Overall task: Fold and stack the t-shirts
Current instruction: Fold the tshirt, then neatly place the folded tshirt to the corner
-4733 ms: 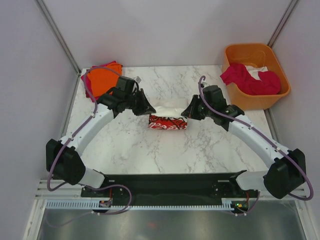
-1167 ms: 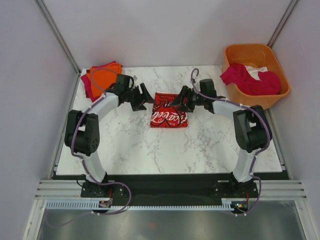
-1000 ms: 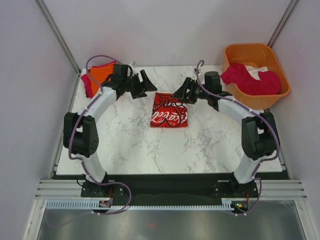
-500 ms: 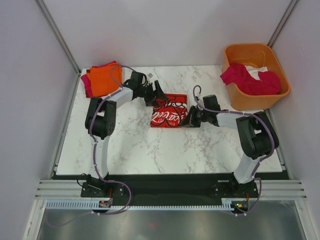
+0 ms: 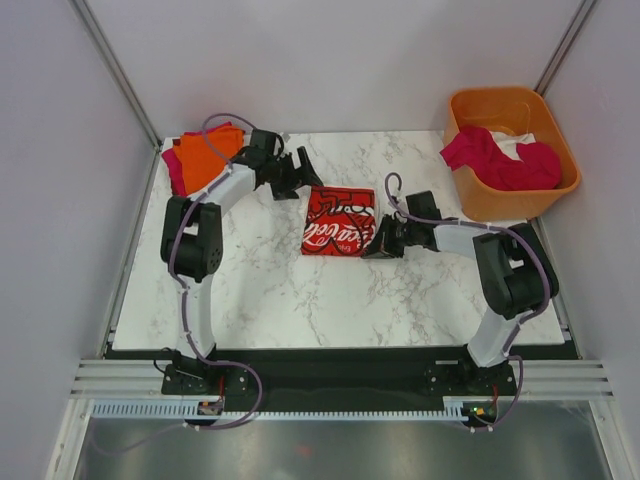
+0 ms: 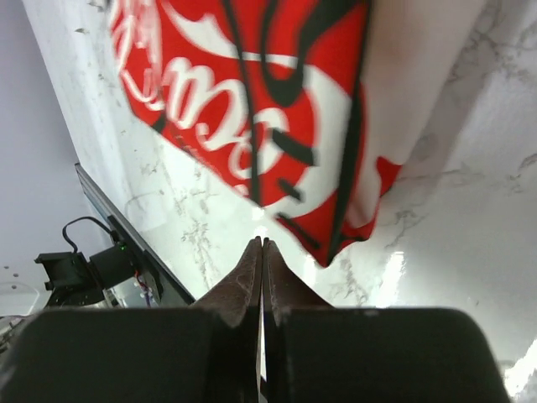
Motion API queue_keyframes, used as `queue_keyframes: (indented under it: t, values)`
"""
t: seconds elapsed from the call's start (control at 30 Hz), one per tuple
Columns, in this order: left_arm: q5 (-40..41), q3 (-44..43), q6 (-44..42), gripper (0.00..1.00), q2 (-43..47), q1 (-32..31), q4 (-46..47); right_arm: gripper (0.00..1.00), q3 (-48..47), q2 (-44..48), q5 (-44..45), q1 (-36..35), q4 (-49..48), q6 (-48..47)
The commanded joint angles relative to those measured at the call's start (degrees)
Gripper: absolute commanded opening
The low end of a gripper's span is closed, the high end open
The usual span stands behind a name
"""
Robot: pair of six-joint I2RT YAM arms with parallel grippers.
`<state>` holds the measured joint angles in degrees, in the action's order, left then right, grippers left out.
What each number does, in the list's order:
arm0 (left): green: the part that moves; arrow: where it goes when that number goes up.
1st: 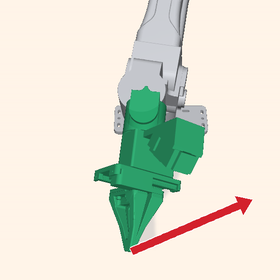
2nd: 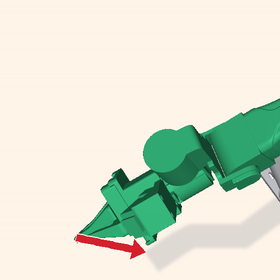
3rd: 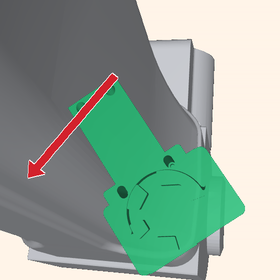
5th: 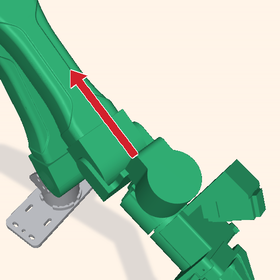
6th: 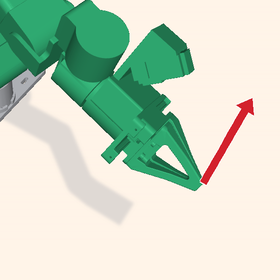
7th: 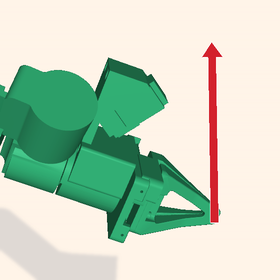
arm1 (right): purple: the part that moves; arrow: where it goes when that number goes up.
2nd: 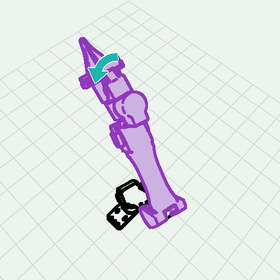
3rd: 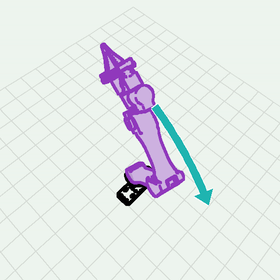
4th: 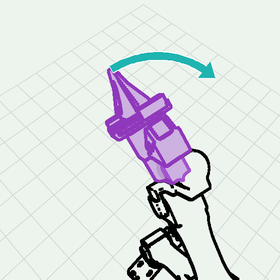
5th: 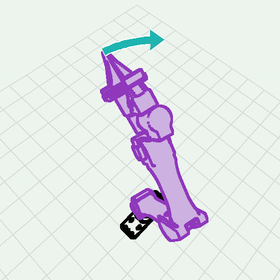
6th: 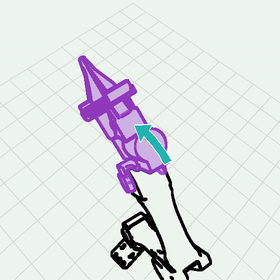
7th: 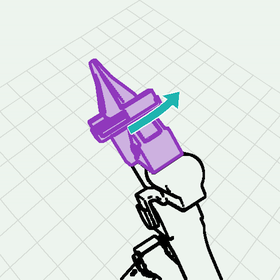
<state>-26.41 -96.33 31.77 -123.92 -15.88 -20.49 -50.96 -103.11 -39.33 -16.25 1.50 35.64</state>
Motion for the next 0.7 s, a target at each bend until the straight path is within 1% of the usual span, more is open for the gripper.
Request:
queue_keyframes:
  t: [0.0, 0.1, 0.13, 0.2, 0.23, 0.3, 0.33, 0.57, 0.67]
  values:
    - [8.65, -6.49, -5.84, 1.00, 7.55, 0.67, -7.09, 0.01, -5.54, 7.29, 2.68, 0.26, 7.01, -4.26]
    - [10.06, -3.43, -6.10, 0.99, 8.34, 1.11, -8.07, 0.06, -7.30, 10.63, 3.38, 0.26, 9.74, -4.79]
    - [9.98, -1.68, -6.02, 0.98, 8.17, 1.20, -7.99, 0.09, -7.75, 11.26, 3.47, 0.25, 10.36, -4.79]
    - [9.19, 0.09, -5.76, 0.98, 6.59, 1.20, -7.99, 0.12, -8.97, 12.84, 3.30, 0.25, 12.11, -5.23]
    - [8.06, 1.57, -5.67, 0.98, 5.89, 1.03, -7.90, 0.16, -9.33, 13.37, 3.38, 0.25, 12.82, -5.49]
    - [6.47, 2.90, -5.75, 0.99, 4.05, 0.94, -7.29, 0.20, -10.38, 14.86, 3.73, 0.25, 14.84, -6.54]
    - [4.37, 4.04, -6.01, 1.00, 3.60, 0.68, -6.93, 0.20, -10.65, 15.30, 4.00, 0.34, 15.46, -6.89]
    - [5.41, 7.48, -5.58, 1.00, 2.28, -0.20, -3.86, 0.22, -11.62, 18.12, 4.70, 0.26, 18.01, -7.69]
    - [3.04, 7.48, -4.79, 1.00, 0.96, -0.38, -3.24, 0.22, -11.79, 18.65, 4.88, 0.34, 18.28, -7.95]
